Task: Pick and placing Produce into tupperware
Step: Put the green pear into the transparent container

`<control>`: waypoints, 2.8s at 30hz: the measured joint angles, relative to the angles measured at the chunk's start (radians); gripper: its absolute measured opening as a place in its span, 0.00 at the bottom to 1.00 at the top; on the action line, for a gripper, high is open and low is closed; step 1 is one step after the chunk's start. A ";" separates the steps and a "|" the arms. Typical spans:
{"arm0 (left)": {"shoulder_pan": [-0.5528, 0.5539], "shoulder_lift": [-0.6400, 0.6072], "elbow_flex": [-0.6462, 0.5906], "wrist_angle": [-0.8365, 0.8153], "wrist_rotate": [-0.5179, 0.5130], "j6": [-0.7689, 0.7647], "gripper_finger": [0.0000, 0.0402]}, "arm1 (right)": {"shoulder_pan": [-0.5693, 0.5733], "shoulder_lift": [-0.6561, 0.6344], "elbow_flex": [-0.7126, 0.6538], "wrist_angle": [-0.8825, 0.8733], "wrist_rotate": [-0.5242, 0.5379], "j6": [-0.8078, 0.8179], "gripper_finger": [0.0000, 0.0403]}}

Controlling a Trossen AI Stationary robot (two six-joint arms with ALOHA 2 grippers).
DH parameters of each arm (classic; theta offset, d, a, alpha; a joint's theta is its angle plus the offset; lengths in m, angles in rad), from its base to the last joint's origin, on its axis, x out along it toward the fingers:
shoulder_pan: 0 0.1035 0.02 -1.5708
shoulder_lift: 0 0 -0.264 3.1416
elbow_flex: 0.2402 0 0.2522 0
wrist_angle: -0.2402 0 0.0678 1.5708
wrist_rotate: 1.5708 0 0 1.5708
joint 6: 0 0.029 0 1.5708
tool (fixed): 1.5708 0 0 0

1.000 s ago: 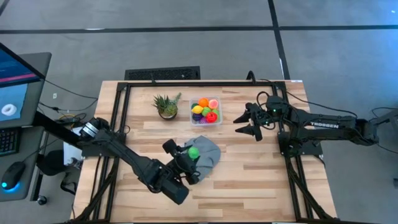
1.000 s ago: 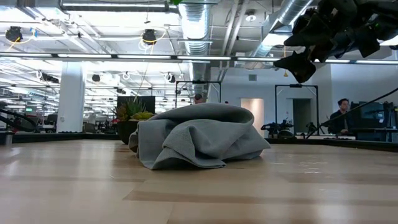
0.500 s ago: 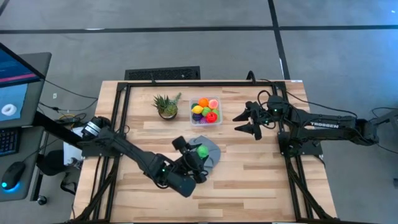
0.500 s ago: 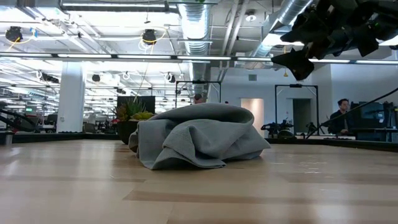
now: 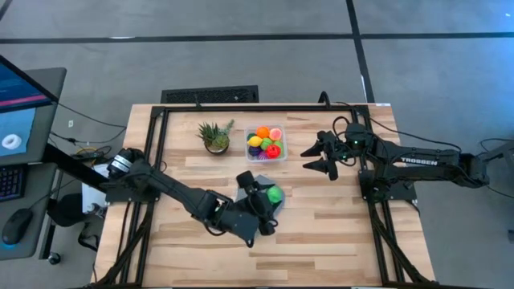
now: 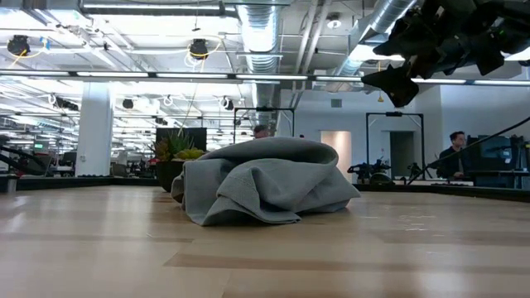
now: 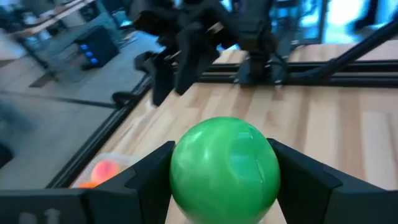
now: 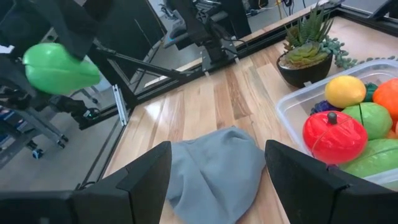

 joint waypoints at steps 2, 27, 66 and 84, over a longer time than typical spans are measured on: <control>0.013 0.000 0.000 0.025 0.040 0.031 0.55 | 0.000 0.000 0.000 0.000 0.000 0.001 0.70; 0.078 -0.486 -0.773 0.687 0.018 0.053 0.55 | -0.003 0.000 0.000 0.018 0.036 0.025 0.70; 0.647 -0.302 -1.012 1.050 0.852 -0.042 0.55 | 0.001 0.000 0.000 0.164 0.267 0.208 0.70; 0.709 -0.122 -0.854 0.989 0.917 -0.033 0.55 | 0.052 0.000 0.000 0.149 0.325 0.213 0.70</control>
